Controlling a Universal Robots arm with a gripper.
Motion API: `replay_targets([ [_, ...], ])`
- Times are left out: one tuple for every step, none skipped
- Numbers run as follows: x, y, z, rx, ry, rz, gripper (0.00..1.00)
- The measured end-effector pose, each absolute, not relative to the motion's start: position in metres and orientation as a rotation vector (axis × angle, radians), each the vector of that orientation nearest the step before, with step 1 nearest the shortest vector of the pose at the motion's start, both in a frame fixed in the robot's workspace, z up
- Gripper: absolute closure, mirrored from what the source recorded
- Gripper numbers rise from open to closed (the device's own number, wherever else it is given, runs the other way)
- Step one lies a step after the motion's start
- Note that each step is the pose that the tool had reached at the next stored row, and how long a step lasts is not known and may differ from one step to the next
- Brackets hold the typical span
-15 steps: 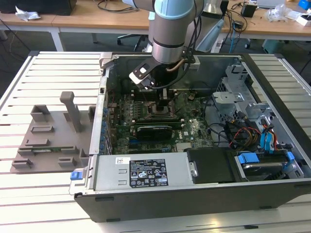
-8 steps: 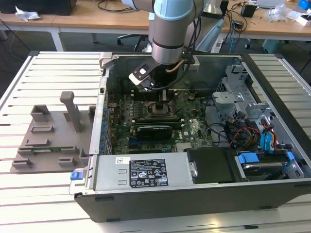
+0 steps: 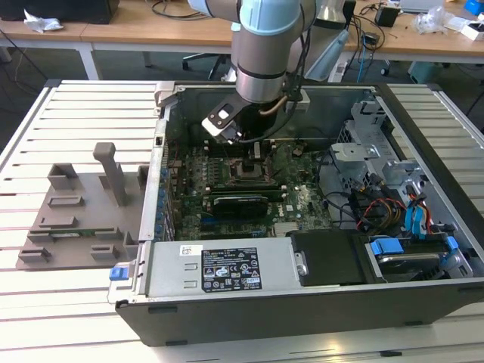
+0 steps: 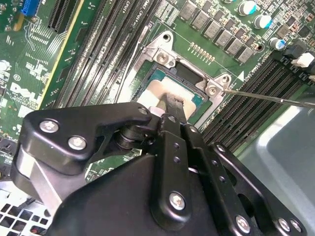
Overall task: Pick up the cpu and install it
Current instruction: 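Place the cpu into insertion slot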
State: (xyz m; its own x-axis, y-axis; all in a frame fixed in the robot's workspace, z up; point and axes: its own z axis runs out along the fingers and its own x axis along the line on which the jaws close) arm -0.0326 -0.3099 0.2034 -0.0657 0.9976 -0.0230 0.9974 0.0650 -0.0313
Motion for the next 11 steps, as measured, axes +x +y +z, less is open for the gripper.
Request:
replay_targets([
  [-0.0315, -0.3099, 0.2031, -2.144, -2.289, 0.06, 0.89],
  [-0.0297, -0.3098, 0.2028, -2.144, -2.289, 0.059, 0.89],
  [-0.0283, -0.3098, 0.2028, -2.144, -2.289, 0.059, 0.89],
  [-0.0273, -0.3099, 0.2028, -2.144, -2.289, 0.059, 0.89],
  [-0.0265, -0.3099, 0.2028, -2.144, -2.289, 0.059, 0.89],
  [-0.0262, -0.3098, 0.2028, -2.144, -2.289, 0.059, 0.89],
  [-0.0259, -0.3098, 0.2031, -2.144, -2.289, 0.059, 0.89],
  [-0.0257, -0.3097, 0.2038, -2.144, -2.289, 0.058, 0.89],
  [-0.0254, -0.3094, 0.2049, -2.144, -2.289, 0.054, 0.89],
  [-0.0254, -0.3094, 0.2069, -2.144, -2.289, 0.056, 0.89],
  [-0.0256, -0.3097, 0.2105, -2.144, -2.289, 0.059, 0.89],
])
